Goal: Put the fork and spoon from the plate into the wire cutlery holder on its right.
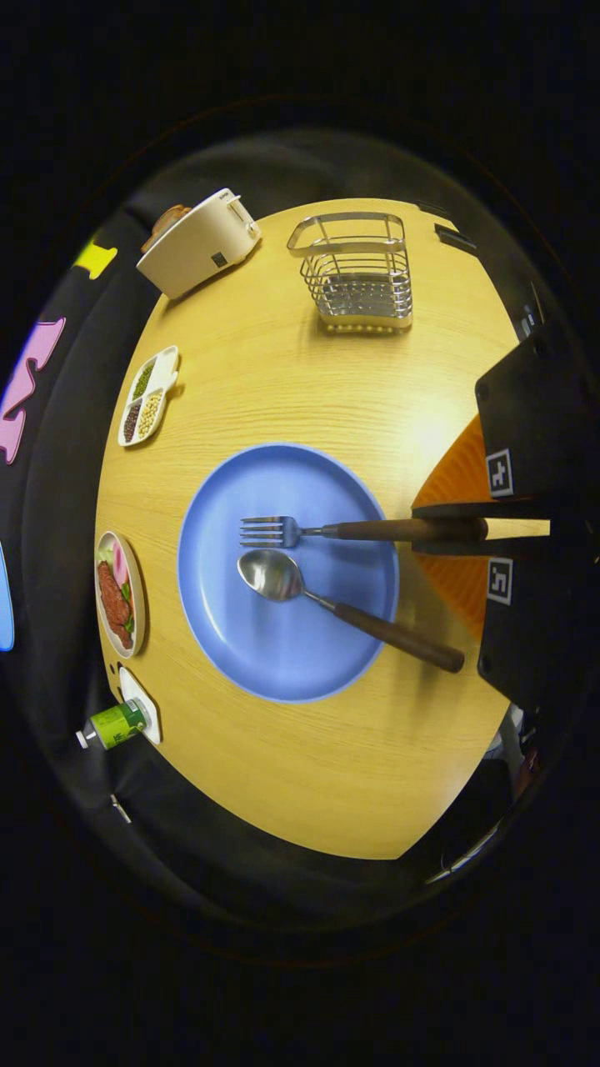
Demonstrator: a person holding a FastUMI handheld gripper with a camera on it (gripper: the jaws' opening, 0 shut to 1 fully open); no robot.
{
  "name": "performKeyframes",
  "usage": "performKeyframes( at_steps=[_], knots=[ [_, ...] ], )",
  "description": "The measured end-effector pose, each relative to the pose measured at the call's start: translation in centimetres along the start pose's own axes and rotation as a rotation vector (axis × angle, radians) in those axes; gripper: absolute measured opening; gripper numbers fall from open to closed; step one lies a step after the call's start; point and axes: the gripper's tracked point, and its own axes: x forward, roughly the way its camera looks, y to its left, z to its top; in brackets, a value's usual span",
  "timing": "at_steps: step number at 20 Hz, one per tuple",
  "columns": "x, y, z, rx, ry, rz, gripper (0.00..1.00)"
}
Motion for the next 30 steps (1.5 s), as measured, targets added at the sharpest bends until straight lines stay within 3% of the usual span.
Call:
performKeyframes(
  at_steps=[5, 11, 17, 24, 30],
  knots=[
    [-1.2, -1.5, 1.8, 0.004, -0.031, -0.004, 0.10],
    [-3.4, -1.2, 3.1, 0.038, -0.062, 0.077, 0.10],
    [-10.5, -8.2, 3.5, 0.043, -0.081, 0.103, 0.10],
    [-16.6, -20.1, 0.8, 0.012, 0.051, 0.033, 0.10],
    [-15.3, -24.2, -2.1, -0.059, 0.292, 0.050, 0.10]
  ],
)
